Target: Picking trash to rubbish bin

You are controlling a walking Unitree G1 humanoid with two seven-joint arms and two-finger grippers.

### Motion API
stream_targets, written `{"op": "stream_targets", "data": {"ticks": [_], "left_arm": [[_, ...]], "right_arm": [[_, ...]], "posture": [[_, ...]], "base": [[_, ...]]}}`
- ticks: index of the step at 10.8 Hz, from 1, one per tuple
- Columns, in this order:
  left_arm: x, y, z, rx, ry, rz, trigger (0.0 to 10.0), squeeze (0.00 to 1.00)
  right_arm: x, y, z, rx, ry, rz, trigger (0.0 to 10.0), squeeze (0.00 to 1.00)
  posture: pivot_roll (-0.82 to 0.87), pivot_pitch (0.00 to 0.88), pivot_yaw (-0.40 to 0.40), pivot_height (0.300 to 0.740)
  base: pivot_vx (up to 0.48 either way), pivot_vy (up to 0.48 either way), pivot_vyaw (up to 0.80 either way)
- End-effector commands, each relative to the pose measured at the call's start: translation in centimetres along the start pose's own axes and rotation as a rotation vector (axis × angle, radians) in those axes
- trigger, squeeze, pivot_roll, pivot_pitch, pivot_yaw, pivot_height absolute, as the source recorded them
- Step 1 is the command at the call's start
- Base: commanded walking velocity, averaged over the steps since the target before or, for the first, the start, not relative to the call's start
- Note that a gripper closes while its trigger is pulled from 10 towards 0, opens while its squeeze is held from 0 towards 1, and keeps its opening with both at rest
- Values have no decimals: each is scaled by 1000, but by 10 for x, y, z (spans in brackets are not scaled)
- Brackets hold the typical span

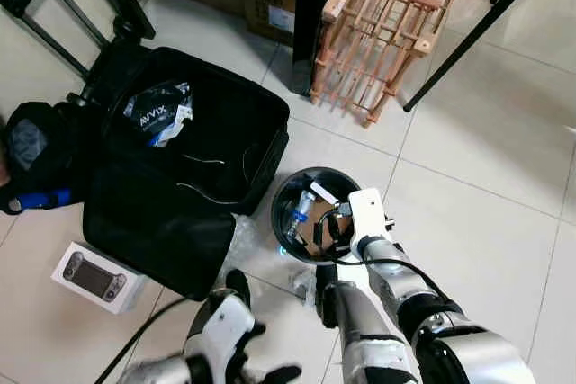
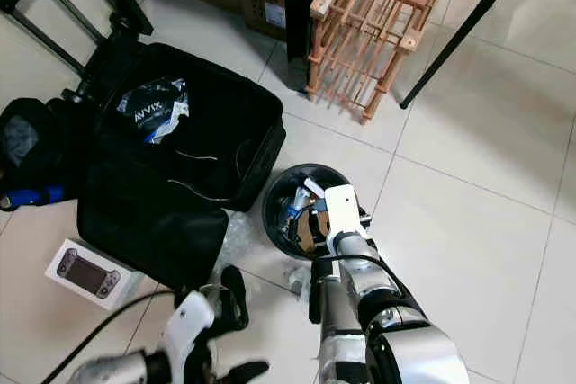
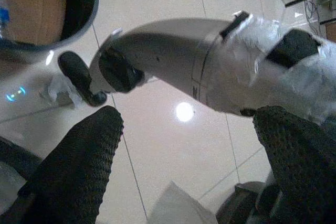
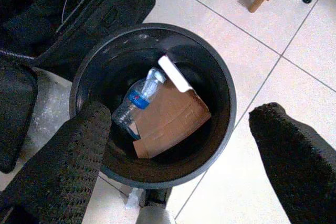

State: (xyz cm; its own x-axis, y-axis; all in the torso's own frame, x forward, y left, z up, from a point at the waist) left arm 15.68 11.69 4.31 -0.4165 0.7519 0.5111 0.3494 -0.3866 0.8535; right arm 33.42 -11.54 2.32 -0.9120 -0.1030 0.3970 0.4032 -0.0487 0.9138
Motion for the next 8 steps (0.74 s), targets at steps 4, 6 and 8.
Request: {"op": "stream_targets", "data": {"ticks": [4, 6, 8], "left_arm": [[-18, -4, 9, -20, -35, 20, 10000, 0], [-28, 9, 31, -53, 44, -24, 10000, 0], [-35, 25, 57, -85, 168, -75, 10000, 0]], "right_arm": [[6, -3, -26, 59, 7, -34, 10000, 1000], [10, 4, -46, 114, 3, -81, 10000, 1000], [14, 15, -59, 106, -7, -145, 10000, 0]], "posture": [[136, 376, 37, 740], [114, 311, 43, 740], [96, 236, 48, 740]], "base": [[0, 0, 0], [0, 0, 0], [0, 0, 0]]}}
Point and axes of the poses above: a point about 5 cm out from each wrist's last joint towards the gripper, its own x axis pointing back from the gripper into the wrist, its own y axis along the axis of the wrist's last joint, z = x × y, the point moved 1 cm from there along -x, pointing out of the wrist towards the gripper, and after that the axes turned 12 degrees about -x, right-handed, at the moved point
